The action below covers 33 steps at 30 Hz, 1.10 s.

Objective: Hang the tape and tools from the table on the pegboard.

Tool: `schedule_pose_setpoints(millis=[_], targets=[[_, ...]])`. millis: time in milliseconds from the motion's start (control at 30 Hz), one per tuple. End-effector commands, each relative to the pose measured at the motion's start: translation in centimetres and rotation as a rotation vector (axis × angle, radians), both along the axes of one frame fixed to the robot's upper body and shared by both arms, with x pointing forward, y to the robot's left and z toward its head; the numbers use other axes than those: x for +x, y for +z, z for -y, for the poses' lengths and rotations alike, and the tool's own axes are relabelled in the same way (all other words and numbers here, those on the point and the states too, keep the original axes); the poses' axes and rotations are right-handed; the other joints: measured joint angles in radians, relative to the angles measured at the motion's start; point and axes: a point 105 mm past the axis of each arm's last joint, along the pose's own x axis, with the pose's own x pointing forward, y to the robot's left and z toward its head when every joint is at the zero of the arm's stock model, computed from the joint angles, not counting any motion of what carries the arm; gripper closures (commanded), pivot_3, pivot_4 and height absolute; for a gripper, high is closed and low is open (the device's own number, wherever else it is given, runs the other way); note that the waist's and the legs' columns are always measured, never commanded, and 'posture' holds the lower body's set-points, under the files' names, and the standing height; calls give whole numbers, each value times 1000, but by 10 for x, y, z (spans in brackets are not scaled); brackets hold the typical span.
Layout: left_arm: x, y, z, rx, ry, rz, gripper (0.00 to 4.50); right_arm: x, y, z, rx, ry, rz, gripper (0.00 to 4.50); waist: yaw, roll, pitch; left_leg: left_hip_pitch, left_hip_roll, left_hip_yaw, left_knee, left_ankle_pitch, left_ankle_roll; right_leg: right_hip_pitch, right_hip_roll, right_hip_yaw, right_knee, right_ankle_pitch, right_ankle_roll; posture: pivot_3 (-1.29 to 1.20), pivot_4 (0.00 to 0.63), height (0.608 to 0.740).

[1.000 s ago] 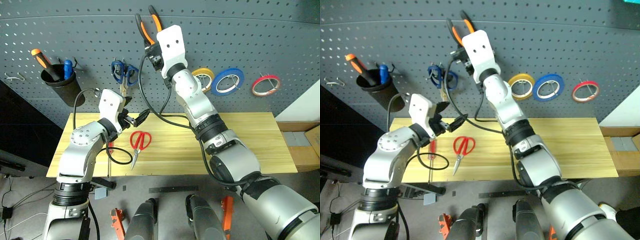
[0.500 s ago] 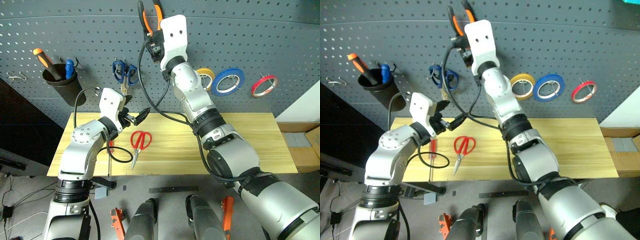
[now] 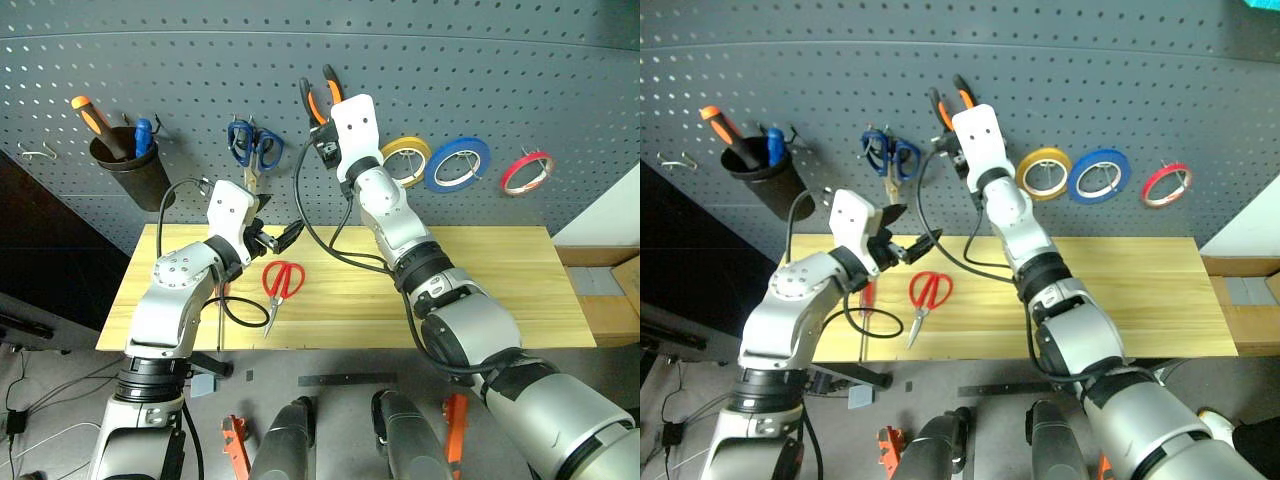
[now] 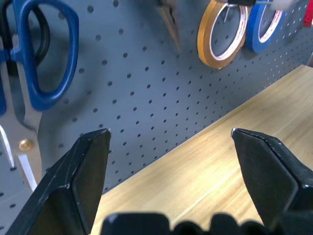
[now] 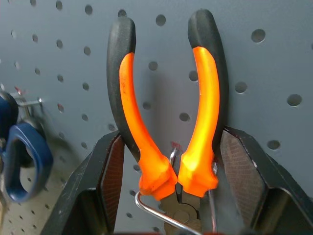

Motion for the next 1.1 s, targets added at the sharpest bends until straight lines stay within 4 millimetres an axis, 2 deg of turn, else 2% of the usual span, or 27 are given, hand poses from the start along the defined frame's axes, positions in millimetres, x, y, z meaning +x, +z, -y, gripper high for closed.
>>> schedule_pose_setpoints(millis=[33,67,167,300,433,633,700,767,867,1000,1100], targets=[[-1,9,4,5,-20,44,266,3,-8,7,-23,-46,-45,1265,-1,0,0,0,0,0,0,0,0,0,0,0,0,0,0,-41,205,740],[-1,8,4,6,-22,41,266,5,-14,8,-44,-49,-73,1058,-1,0,0,0,0,0,0,0,0,0,0,0,0,0,0,-44,205,740],[-2,5,5,13,-28,30,266,6,-29,11,-90,-53,-137,40,-1,0,0,0,0,0,0,0,0,0,0,0,0,0,0,-47,205,740],[-3,1,8,14,-32,10,266,-2,-56,11,-159,-17,-253,13,-1,0,0,0,0,0,0,0,0,0,0,0,0,0,0,-59,211,740],[-7,-9,7,15,-22,-39,266,-20,-69,12,-197,43,-322,13,-5,0,0,0,0,0,-1,0,0,0,0,0,-1,0,0,-66,219,740],[-20,-60,-15,108,107,-292,266,-89,-79,-1,-272,401,-478,13,-17,0,0,0,1,-1,-3,0,1,-1,0,1,-1,0,0,-67,224,740],[-26,-89,-30,144,198,-440,266,-116,-84,0,-307,516,-533,13,-21,0,0,0,1,-1,-3,0,0,-1,0,0,-1,0,0,-66,225,740],[-32,-109,-38,183,254,-548,266,-133,-90,2,-339,565,-572,13,-23,0,0,1,1,-2,-3,0,0,0,0,-1,-1,0,0,-71,227,740],[-38,-127,-42,264,284,-634,266,-143,-99,4,-355,577,-613,13,-23,0,0,1,1,-2,-2,0,0,2,0,-1,-1,0,0,-77,229,740],[-40,-142,-39,228,297,-729,266,-151,-112,1,-392,570,-634,13,-23,0,0,2,1,-2,-2,0,0,2,0,-1,-2,0,0,-92,234,740],[-38,-153,-42,241,318,-769,266,-155,-113,-3,-392,577,-638,13,-24,0,0,3,2,-2,-2,0,0,3,0,-1,-2,0,0,-97,236,740]])
